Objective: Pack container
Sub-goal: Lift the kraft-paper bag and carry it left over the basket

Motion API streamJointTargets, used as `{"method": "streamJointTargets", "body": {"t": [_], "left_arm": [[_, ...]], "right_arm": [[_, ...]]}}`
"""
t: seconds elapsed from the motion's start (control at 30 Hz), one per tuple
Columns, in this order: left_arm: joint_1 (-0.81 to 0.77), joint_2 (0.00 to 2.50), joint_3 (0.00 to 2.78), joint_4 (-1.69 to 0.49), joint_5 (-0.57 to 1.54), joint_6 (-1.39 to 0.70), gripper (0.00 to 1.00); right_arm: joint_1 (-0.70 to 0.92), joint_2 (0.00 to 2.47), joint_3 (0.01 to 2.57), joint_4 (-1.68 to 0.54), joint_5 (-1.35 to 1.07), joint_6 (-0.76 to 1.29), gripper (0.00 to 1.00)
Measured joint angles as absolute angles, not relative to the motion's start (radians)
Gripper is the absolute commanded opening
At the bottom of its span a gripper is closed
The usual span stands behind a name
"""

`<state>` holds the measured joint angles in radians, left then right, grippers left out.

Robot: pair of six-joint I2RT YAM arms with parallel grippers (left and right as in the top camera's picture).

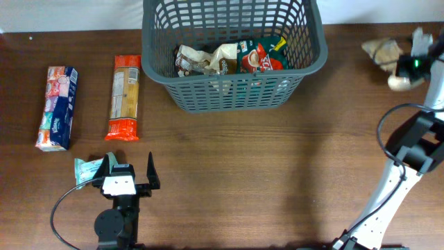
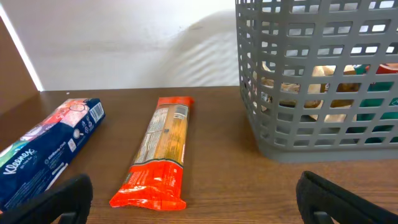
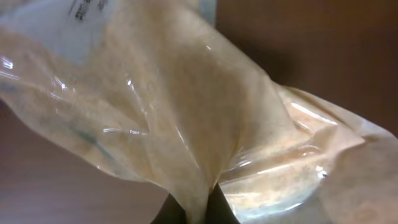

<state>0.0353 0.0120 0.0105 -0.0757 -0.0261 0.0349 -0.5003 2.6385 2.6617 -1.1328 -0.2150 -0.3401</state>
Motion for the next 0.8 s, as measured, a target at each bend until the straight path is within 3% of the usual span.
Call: {"method": "streamJointTargets", "body": {"t": [0.27, 0.53, 0.8], "left_arm": [[0.035, 0.012, 0.01, -0.076, -0.026, 0.035, 0.99], [0.035, 0.012, 0.01, -0.076, -0.026, 0.035, 0.99], [0.035, 0.012, 0.01, -0.076, -0.026, 0.035, 0.99]], "right_arm": [[-0.424, 2.587, 3.091, -1.245, -0.267, -0.27, 0.04], [-0.356, 2.406, 3.113, -1.252, -0.373, -0.234, 0.04], [-0.129, 2.361, 3.121, -1.259, -0.467, -0.227, 0.04]]}}
